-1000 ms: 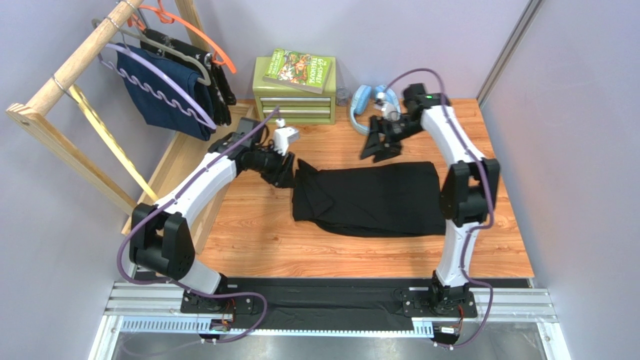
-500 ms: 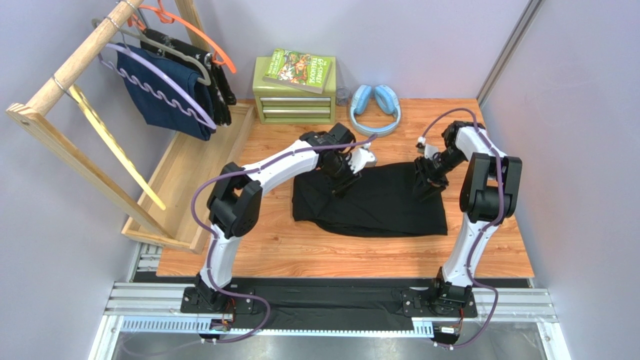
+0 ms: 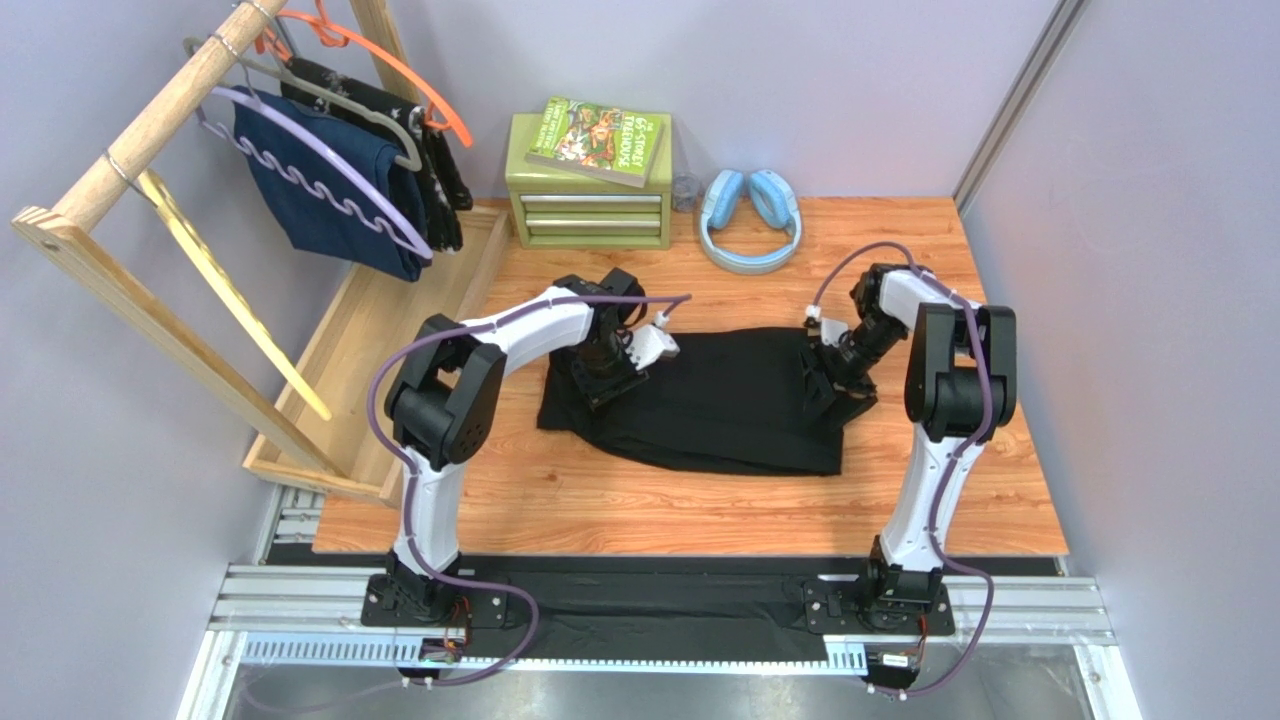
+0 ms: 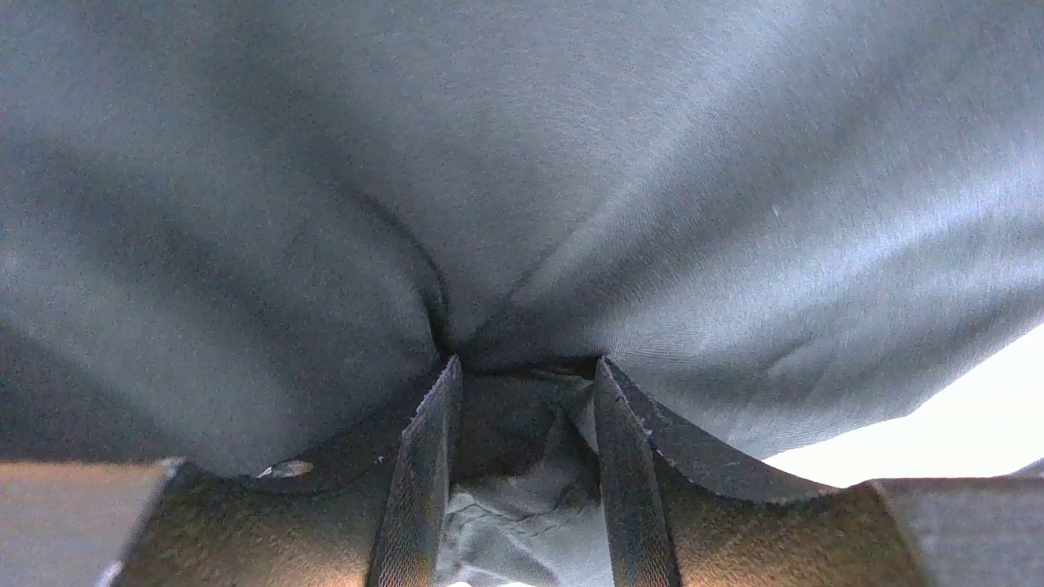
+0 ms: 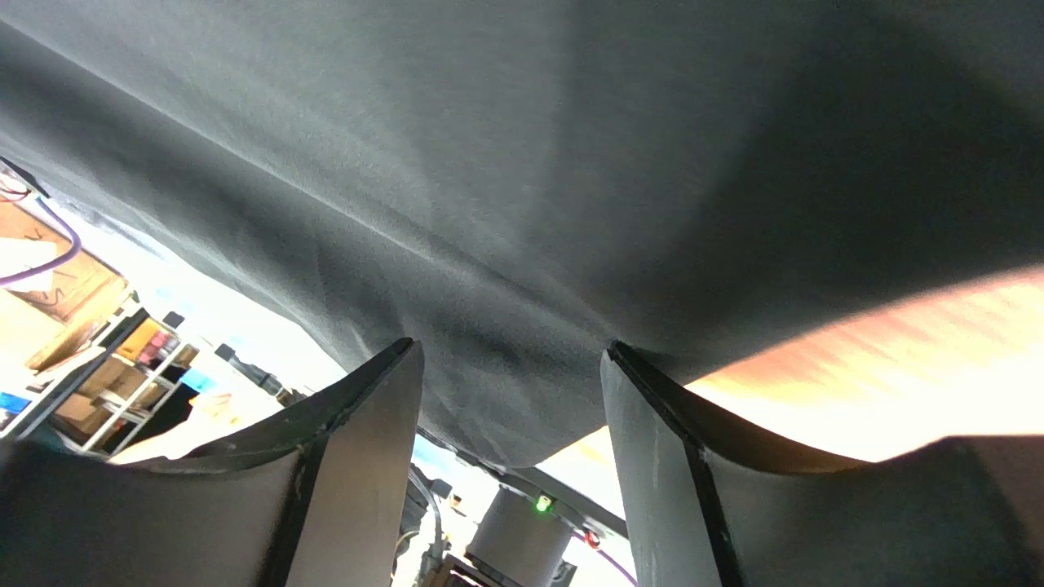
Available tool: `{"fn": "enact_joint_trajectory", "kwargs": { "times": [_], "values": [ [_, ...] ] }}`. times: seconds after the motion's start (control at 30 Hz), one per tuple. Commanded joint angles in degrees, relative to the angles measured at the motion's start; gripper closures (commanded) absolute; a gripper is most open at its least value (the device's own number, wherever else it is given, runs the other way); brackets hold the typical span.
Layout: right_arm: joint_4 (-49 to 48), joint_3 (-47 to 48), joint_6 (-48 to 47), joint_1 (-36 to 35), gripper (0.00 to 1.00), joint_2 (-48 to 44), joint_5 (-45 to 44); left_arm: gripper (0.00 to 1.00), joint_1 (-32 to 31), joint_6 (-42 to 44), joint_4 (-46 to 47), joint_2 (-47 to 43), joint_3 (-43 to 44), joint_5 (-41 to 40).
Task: Place the trousers on the hanger
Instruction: Fold the trousers
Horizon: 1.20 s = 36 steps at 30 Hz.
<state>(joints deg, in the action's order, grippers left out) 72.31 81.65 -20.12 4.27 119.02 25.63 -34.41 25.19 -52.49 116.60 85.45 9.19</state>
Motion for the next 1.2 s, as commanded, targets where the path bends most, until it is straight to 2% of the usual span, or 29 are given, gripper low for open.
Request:
{"fn": "enact_joint_trajectory", "kwargs": {
  "times": [0.0, 0.1, 0.27, 0.4, 0.53, 0.7, 0.8, 0.93, 1.1, 1.17],
  "values": [
    [-7.71, 4.21, 1.92, -0.49, 0.38, 3.14, -5.91, 0.48, 2.07, 3.55, -0.42, 3.55, 5.86, -1.12],
    [-8.42, 4.75, 1.93, 0.38, 0.37, 2.45, -10.23, 0.47, 2.24, 3.02, -1.04, 2.15, 8.41, -0.67],
    [-6.31, 2.73, -2.28, 1.62, 0.36, -2.12, -10.60, 0.41, 4.43, 3.02, -5.86, -2.50, 8.86, 2.05],
    [-2.28, 1.41, -5.80, 1.27, 0.37, -7.65, -3.85, 0.40, 5.67, 3.90, -8.50, -7.52, 5.70, 3.12],
    [2.38, 2.29, -7.92, -0.05, 0.38, -11.17, -2.78, 0.43, 6.73, 4.95, -12.28, -12.78, 3.06, 5.48],
    [3.98, 6.24, -8.45, -0.05, 0.37, -17.41, 4.49, 0.43, 6.38, 7.24, -11.94, -26.57, -0.63, 12.76],
    [2.14, 9.40, -6.61, -0.05, 0.33, -21.18, 9.51, 0.43, 5.15, 7.07, -10.19, -34.66, -0.46, 14.98],
    [-4.52, 14.93, 0.49, -0.05, 0.20, -24.18, 14.09, 0.39, 2.34, 8.47, -5.97, -45.99, 0.68, 16.47],
    [-12.97, 21.70, 9.30, -1.63, 0.13, -25.77, 18.14, 0.35, 1.10, 7.86, 4.38, -51.11, 6.21, 15.78],
    [-18.24, 23.64, 12.89, -4.00, 0.11, -27.00, 18.14, 0.34, 1.10, 5.76, 8.43, -51.91, 9.10, 11.49]
  ]
}}
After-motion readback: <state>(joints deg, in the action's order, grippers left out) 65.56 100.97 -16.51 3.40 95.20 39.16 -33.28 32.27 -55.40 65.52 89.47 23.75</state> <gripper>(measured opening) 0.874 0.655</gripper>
